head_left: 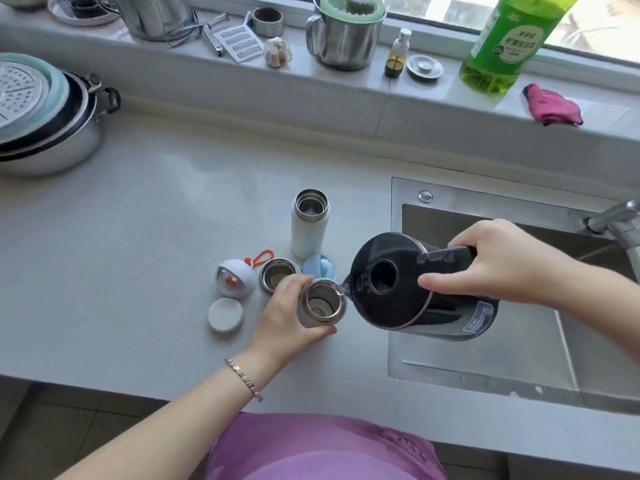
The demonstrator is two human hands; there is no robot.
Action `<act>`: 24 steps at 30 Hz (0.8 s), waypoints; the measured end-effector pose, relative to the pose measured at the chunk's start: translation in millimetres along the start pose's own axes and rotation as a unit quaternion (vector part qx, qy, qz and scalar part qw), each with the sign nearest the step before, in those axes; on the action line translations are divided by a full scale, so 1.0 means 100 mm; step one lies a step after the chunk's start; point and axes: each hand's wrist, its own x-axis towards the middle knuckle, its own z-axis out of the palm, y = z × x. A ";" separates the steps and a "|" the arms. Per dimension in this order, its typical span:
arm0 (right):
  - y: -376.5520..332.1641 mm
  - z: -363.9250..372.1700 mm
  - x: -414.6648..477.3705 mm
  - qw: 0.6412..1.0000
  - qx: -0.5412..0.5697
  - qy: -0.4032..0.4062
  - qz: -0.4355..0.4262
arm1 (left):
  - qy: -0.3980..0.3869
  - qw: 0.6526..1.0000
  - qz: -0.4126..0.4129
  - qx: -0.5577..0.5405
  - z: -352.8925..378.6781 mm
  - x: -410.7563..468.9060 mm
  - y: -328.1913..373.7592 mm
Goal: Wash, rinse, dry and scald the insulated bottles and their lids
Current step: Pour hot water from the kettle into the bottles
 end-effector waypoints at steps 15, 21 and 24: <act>-0.33 -0.06 -0.01 0.992 -0.121 -0.032 0.028 | 0.023 0.999 0.019 -0.016 0.02 -0.06 0.01; -0.37 -0.09 -0.01 0.989 -0.140 -0.035 0.039 | 0.022 1.000 0.008 -0.011 0.00 -0.02 0.02; -0.40 -0.10 -0.01 0.988 -0.145 -0.033 0.042 | 0.021 1.000 0.009 -0.012 -0.01 -0.02 0.02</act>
